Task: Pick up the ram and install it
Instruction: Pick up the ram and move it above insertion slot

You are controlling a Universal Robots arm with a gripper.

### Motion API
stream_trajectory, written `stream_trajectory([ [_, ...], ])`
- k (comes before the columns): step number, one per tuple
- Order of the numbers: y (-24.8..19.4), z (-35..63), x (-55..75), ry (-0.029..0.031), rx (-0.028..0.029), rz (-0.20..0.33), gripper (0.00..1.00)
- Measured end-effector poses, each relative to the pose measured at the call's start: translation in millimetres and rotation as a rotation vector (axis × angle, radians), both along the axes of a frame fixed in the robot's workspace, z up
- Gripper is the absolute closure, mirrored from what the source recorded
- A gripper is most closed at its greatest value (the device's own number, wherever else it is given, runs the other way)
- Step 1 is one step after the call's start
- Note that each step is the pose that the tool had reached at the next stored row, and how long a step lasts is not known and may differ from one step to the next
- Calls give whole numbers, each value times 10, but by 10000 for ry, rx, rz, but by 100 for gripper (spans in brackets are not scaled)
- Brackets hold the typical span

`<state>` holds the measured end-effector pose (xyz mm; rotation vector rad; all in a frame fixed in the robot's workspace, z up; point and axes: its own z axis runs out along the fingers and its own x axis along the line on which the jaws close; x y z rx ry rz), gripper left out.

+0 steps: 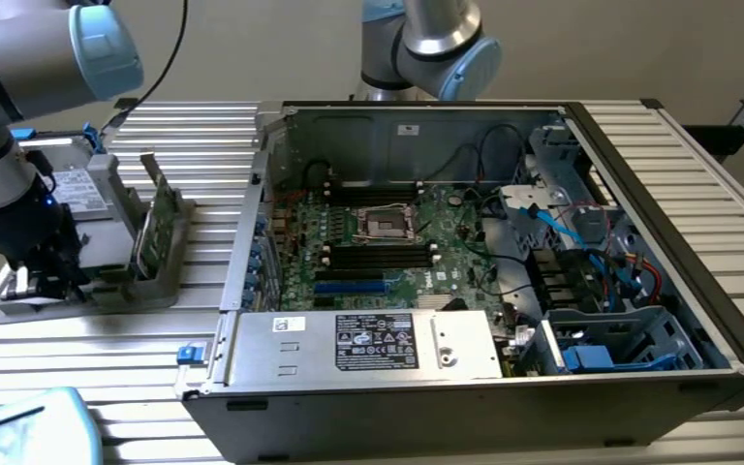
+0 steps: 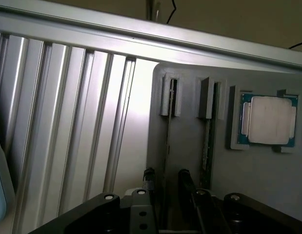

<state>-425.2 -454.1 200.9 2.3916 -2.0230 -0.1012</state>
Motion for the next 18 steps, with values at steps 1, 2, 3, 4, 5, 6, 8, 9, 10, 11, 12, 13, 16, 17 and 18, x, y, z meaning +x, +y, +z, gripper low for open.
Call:
stream_trajectory([
  [1, 0, 0, -3, 10, 0, 0, 66],
  [2, 0, -1, -11, 11, 1, 1, 66],
  [3, 0, -4, -13, 12, 1, 0, 66],
  [4, 0, -10, -13, 11, 2, 1, 66],
  [5, 0, -21, -14, 12, 1, 2, 66],
  [6, 0, -38, -14, 13, 1, 1, 66],
  [8, 0, -56, -15, 14, 1, 0, 66],
  [9, 0, -56, -15, 16, 0, -1, 66],
  [10, 0, -56, -15, 16, 0, -1, 66],
  [11, 0, -56, -15, 17, -1, -1, 66],
  [12, 0, -57, -15, 18, 1, -1, 66],
  [13, 0, -62, -15, 21, 1, -1, 66],
  [16, 0, -63, -15, 32, 0, 0, 66],
  [17, 0, -63, -15, 39, 0, 0, 66],
  [18, 0, -64, -15, 46, 1, 0, 66],
])
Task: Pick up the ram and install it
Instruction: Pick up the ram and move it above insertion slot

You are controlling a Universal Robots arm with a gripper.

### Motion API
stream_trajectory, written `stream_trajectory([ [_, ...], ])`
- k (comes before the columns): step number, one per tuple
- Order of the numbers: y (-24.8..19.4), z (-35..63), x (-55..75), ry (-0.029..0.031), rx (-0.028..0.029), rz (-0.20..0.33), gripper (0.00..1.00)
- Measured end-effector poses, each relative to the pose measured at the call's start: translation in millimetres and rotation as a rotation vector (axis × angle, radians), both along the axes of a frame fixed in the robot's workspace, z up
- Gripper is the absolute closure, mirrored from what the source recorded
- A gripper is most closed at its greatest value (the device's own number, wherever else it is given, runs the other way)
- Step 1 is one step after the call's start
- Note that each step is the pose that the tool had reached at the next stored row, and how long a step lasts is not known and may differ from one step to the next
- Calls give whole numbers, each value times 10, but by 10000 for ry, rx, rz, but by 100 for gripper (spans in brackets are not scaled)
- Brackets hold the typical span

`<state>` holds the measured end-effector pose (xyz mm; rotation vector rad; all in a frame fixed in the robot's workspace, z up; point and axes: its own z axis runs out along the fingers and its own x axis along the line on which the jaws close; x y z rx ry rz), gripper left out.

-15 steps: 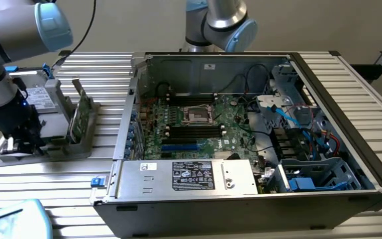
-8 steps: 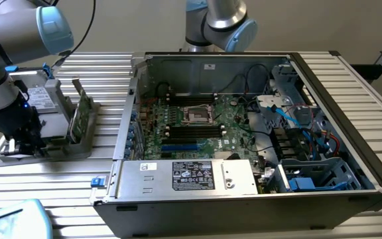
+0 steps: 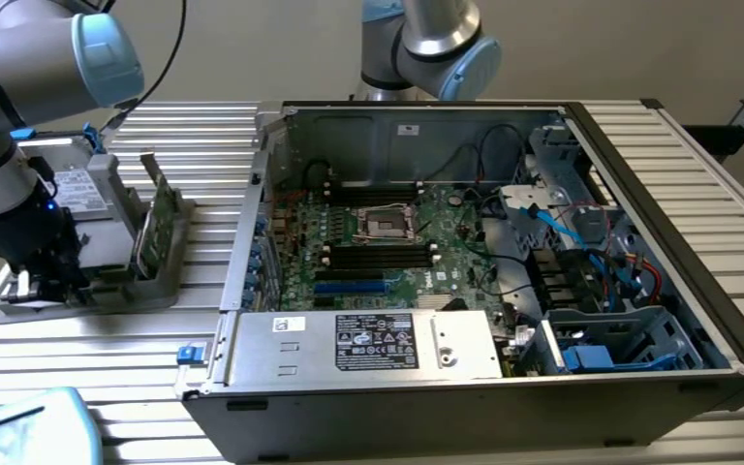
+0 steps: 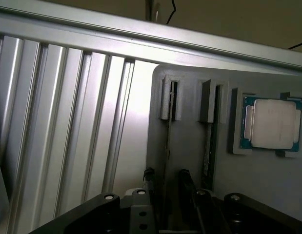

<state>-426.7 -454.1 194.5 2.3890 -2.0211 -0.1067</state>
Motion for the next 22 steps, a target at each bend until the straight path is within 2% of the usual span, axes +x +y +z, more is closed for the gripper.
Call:
stream_trajectory([
  [10, 0, -2, 0, 54, 0, 0, 66],
  [12, 0, -2, 0, 65, 0, -1, 69],
  [14, 0, -3, 0, 75, -1, 0, 82],
  [15, 0, -3, 0, 80, 0, 0, 82],
  [16, 0, -3, 0, 86, 0, 0, 86],
  [22, 0, -5, 0, 111, -1, 0, 86],
])
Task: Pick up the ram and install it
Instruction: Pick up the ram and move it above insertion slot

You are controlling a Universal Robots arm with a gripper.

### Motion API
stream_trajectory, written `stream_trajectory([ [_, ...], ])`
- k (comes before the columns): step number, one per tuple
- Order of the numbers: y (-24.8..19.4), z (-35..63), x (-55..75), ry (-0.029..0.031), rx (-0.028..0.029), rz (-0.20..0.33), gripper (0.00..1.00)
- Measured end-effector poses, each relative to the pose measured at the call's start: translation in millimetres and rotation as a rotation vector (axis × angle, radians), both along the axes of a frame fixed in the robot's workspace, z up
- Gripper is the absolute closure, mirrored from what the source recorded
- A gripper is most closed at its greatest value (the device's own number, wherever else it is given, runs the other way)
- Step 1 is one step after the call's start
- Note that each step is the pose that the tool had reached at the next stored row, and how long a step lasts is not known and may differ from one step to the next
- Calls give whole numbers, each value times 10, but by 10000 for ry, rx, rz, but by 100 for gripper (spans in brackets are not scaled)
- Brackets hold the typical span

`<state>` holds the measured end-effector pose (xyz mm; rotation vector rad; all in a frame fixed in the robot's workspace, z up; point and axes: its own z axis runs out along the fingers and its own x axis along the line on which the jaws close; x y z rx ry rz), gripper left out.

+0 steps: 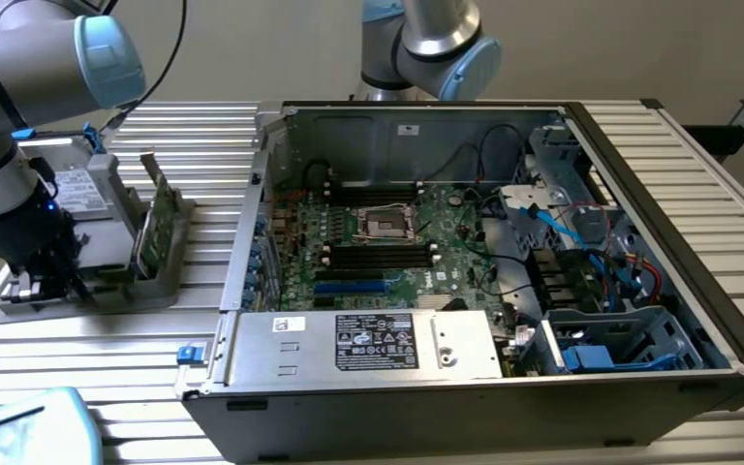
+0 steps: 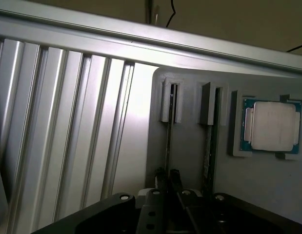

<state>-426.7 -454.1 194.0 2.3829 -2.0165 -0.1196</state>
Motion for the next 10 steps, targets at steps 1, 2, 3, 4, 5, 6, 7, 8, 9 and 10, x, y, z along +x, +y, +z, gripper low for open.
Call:
stream_trajectory([
  [1, 0, -1, 0, 4, 0, 0, 86],
  [2, 0, -1, 0, 7, -1, 0, 86],
  [3, 0, -2, 0, 9, -1, 0, 86],
  [4, 0, -3, 0, 12, -2, 0, 86],
  [5, 0, -4, 0, 14, -3, 0, 86],
  [6, 0, -5, 0, 16, -3, 0, 86],
  [7, 0, -5, 0, 18, -4, 0, 86],
  [8, 0, -6, 0, 20, -4, 0, 86],
  [9, 0, -7, 0, 23, -6, 0, 86],
  [10, 0, -7, 0, 23, -8, 0, 86],
])
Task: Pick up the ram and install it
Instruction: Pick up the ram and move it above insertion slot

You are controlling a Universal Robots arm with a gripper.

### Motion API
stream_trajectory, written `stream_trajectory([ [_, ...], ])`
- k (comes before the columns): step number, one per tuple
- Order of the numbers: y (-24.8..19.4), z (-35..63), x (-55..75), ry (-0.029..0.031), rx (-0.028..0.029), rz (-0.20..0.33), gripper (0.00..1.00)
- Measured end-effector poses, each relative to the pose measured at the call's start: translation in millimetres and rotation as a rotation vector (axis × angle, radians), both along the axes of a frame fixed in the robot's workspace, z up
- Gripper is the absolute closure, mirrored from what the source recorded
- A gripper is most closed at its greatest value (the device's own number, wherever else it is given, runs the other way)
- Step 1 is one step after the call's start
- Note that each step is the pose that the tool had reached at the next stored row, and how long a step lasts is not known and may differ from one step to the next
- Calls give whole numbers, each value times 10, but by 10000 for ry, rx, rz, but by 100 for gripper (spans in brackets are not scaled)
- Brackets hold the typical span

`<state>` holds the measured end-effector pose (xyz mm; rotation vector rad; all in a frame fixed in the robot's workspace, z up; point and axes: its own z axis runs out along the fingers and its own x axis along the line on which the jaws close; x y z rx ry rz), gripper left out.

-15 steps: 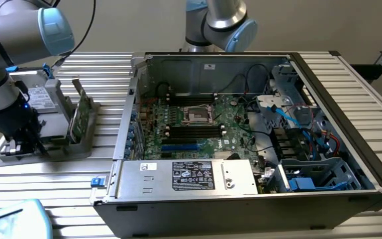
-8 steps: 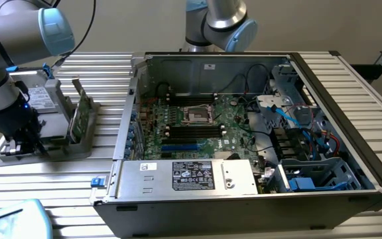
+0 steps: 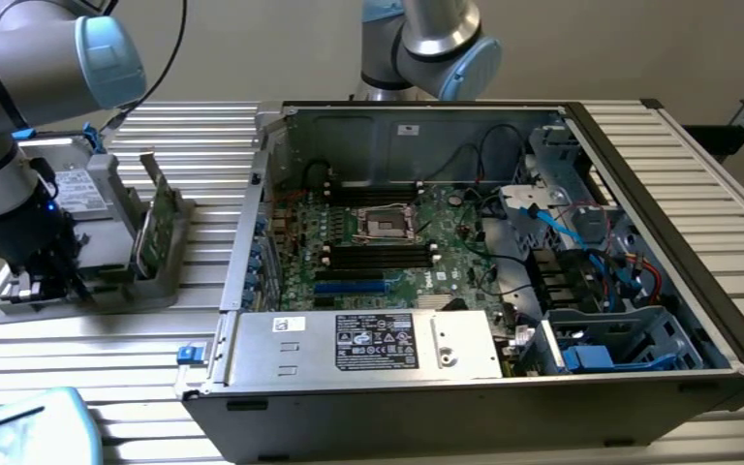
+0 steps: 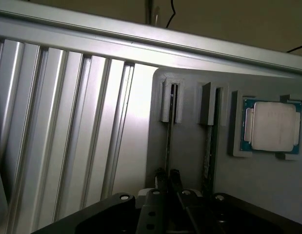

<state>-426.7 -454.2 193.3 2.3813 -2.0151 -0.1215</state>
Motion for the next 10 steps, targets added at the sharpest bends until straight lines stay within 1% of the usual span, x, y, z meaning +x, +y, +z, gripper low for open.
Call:
stream_trajectory([
  [4, 0, -1, 1, 0, -3, 0, 86],
  [5, -1, 0, 5, 0, 7, -1, 86],
  [6, -3, 2, 10, -3, 28, 1, 86],
  [7, -5, 7, 16, -5, 62, 1, 86],
  [10, -8, 51, 25, 24, 160, 0, 86],
])
